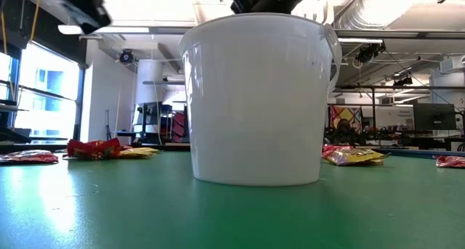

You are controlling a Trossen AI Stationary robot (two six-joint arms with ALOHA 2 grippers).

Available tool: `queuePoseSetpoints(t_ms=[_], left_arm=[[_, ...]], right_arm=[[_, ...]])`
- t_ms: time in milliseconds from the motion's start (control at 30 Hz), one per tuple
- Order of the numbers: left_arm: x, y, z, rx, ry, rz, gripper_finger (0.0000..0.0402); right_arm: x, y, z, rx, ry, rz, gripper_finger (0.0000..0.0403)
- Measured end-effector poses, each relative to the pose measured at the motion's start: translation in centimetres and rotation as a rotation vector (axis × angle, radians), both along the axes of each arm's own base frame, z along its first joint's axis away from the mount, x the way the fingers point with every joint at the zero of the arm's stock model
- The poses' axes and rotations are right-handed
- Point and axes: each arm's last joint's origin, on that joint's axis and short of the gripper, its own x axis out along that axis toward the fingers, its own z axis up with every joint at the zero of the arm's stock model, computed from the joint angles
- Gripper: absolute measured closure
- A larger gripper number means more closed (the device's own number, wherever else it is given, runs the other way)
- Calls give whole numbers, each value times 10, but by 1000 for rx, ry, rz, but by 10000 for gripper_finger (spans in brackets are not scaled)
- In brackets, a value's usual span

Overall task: Sort candy by brand, put in halloween buckets
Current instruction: Put the white chocolate into the black bucket

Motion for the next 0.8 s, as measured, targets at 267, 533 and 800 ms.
queuePoseSetpoints(t_ms=[267, 533, 800], left_arm=[[-24, -39, -12, -92, 215, -90, 401], [-44, -85, -22, -184, 367, -167, 401], [-66, -135, -40, -216, 513, -182, 401]], right_arm=[[-17, 19, 29, -55, -61, -9, 402], [-39, 26, 49, -104, -57, -44, 402], [-45, 33, 46, -133, 6, -37, 403]])
